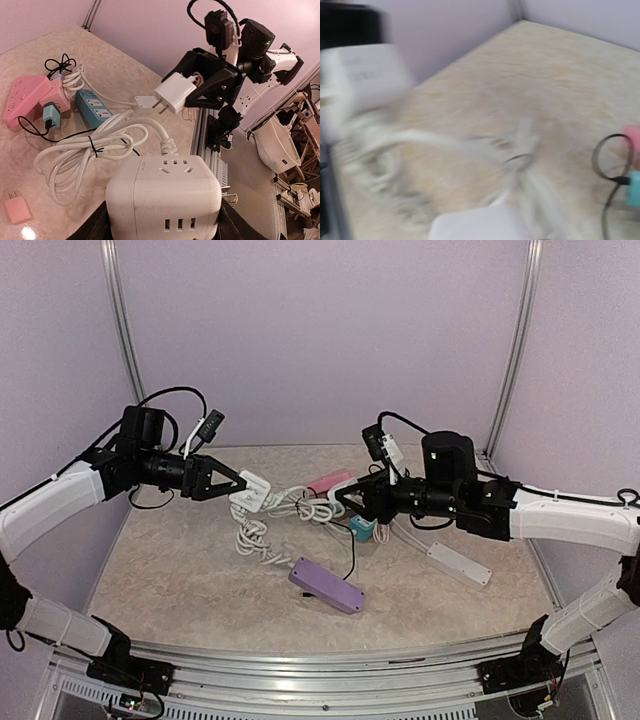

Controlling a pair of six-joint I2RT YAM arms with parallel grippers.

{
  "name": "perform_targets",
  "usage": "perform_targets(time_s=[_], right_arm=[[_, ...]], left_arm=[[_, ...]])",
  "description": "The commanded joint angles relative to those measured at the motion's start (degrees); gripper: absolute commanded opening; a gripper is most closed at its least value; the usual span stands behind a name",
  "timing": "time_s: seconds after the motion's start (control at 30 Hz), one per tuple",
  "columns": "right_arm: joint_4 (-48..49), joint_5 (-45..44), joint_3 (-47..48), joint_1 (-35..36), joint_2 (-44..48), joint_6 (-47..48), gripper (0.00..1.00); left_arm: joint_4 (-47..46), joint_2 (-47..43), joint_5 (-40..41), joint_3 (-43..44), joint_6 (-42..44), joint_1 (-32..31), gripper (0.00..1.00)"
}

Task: Pull the plug off the socket
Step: Place the plug at the center of the board.

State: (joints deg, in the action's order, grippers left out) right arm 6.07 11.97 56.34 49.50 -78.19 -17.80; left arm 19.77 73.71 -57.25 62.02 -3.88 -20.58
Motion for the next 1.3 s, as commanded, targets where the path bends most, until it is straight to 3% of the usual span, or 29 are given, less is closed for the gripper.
perform_targets(time_s=[0.0,0.23,0.43,0.63,0.93,1.27], right_arm=[[-0.95,-7.57,6.20,-0.12,-6.94,-0.43,0.00],[2.60,-6.83,13.02,-2.92,-16.18,-2.83,0.00],[0.82,-3.92,23.70,-3.90,-25.67,1.14,0.00],[-0.81,-1.99,33.53,-3.99,-35.88,4.18,0.00],[-0.36,7.85,44.79,-3.78,-48.59,2.84,0.00],[0.34,11.85,48.49,-1.98,-57.16,0.62,0.00]], left_arm=[[-6.05,-3.51,-9.26,0.66,-0.98,0.25,0.11],[-5.03,-4.76,-14.73,1.37,-0.19,1.06,0.11],[-4.29,-4.55,-16.31,1.87,0.18,0.42,0.11],[-4.18,-4.33,-14.49,1.62,0.27,-1.84,0.11],[-2.76,-3.41,-8.70,1.83,0.74,-3.68,0.11],[-1.78,-2.98,-7.52,2.14,1.50,-3.95,0.11]])
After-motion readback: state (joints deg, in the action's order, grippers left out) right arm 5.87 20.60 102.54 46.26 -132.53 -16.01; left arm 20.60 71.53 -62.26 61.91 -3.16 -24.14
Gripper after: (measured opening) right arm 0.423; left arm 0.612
